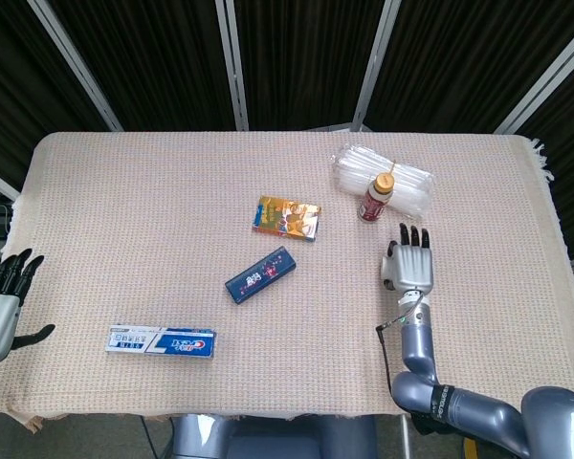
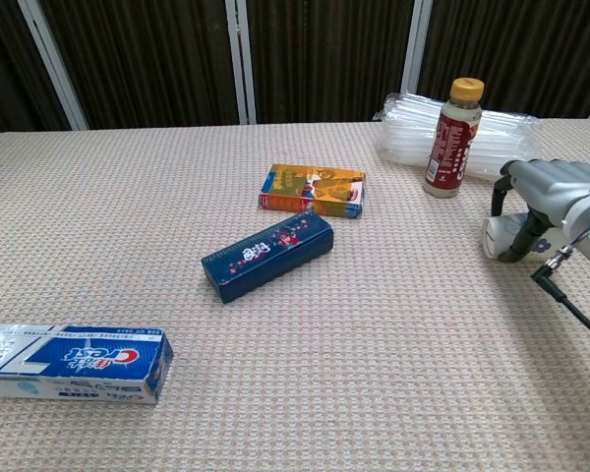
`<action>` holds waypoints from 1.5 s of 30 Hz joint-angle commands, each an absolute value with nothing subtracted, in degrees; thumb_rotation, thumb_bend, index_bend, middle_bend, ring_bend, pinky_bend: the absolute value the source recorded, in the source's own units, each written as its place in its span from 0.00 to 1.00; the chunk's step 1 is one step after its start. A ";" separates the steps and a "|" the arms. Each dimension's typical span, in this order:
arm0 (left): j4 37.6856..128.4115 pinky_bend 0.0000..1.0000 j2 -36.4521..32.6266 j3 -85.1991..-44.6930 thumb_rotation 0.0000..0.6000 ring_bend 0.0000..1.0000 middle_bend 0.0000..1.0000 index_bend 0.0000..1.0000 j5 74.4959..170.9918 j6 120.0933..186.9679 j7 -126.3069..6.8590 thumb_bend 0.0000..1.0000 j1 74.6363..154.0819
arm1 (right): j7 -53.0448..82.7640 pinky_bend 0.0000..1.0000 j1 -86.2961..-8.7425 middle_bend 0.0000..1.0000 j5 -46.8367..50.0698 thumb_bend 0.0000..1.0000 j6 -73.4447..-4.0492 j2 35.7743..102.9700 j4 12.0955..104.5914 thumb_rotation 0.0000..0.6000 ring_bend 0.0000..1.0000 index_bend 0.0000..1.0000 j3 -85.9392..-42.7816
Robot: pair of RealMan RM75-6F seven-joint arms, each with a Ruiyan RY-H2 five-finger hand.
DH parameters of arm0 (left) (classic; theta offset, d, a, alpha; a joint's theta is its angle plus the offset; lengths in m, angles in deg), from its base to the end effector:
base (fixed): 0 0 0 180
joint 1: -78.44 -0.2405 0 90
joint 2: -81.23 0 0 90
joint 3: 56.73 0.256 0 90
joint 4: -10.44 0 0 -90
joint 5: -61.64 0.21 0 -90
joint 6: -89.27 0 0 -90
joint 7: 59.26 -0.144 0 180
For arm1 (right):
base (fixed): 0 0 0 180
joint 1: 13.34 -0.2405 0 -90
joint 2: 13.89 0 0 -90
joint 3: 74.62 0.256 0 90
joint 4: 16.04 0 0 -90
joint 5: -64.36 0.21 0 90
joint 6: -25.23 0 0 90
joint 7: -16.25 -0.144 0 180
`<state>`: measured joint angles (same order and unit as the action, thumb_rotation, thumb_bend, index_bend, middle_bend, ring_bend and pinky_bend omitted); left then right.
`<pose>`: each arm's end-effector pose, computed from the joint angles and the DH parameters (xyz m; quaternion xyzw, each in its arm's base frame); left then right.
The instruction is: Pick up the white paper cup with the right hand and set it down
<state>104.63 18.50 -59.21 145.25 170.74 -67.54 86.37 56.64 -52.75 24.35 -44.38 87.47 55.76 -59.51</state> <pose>-0.3059 0.1955 0.1568 -0.6318 -0.3585 -0.3379 0.5985 -0.2130 -0.3559 -0.0265 0.6095 -0.4242 0.2514 0.6208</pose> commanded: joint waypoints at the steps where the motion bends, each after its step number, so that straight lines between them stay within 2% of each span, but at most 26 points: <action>1: 104.67 0.00 18.51 -59.23 1.00 0.00 0.00 0.00 145.22 170.69 -67.57 0.00 86.41 | 56.09 0.00 -52.69 0.11 23.43 0.19 -44.64 87.38 55.79 1.00 0.00 0.47 -59.30; 9: 104.78 0.00 18.50 -59.26 1.00 0.00 0.00 0.00 145.09 170.66 -67.78 0.00 86.44 | 48.06 0.00 -51.48 0.11 17.72 0.18 -44.59 85.36 59.77 1.00 0.00 0.47 -57.90; 13: 104.80 0.00 18.43 -59.27 1.00 0.00 0.00 0.00 145.04 170.75 -67.94 0.00 86.40 | 36.01 0.00 -49.79 0.12 13.93 0.18 -42.45 84.59 61.57 1.00 0.00 0.47 -56.20; 18: 104.78 0.00 18.40 -59.28 1.00 0.00 0.00 0.00 145.03 170.76 -68.02 0.00 86.42 | 17.05 0.00 -46.52 0.12 13.59 0.17 -38.01 86.09 62.20 1.00 0.00 0.48 -52.78; 24: 104.74 0.00 18.36 -59.28 1.00 0.00 0.00 0.00 145.04 170.79 -68.07 0.00 86.43 | 7.16 0.00 -45.12 0.12 10.12 0.17 -36.89 88.06 59.22 1.00 0.00 0.48 -52.39; 33: 104.72 0.00 18.32 -59.29 1.00 0.00 0.00 0.00 145.01 170.86 -68.16 0.00 86.42 | 0.88 0.00 -43.53 0.12 8.65 0.16 -37.29 90.15 56.21 1.00 0.00 0.48 -51.94; 45: 104.74 0.00 18.26 -59.29 1.00 0.00 0.00 0.00 144.95 170.86 -68.30 0.00 86.42 | 3.89 0.00 -42.12 0.12 10.77 0.16 -37.27 90.52 54.26 1.00 0.00 0.47 -52.45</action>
<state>104.74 18.26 -59.29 144.95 170.87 -68.30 86.42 2.98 -42.27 10.32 -37.20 90.65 54.44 -52.29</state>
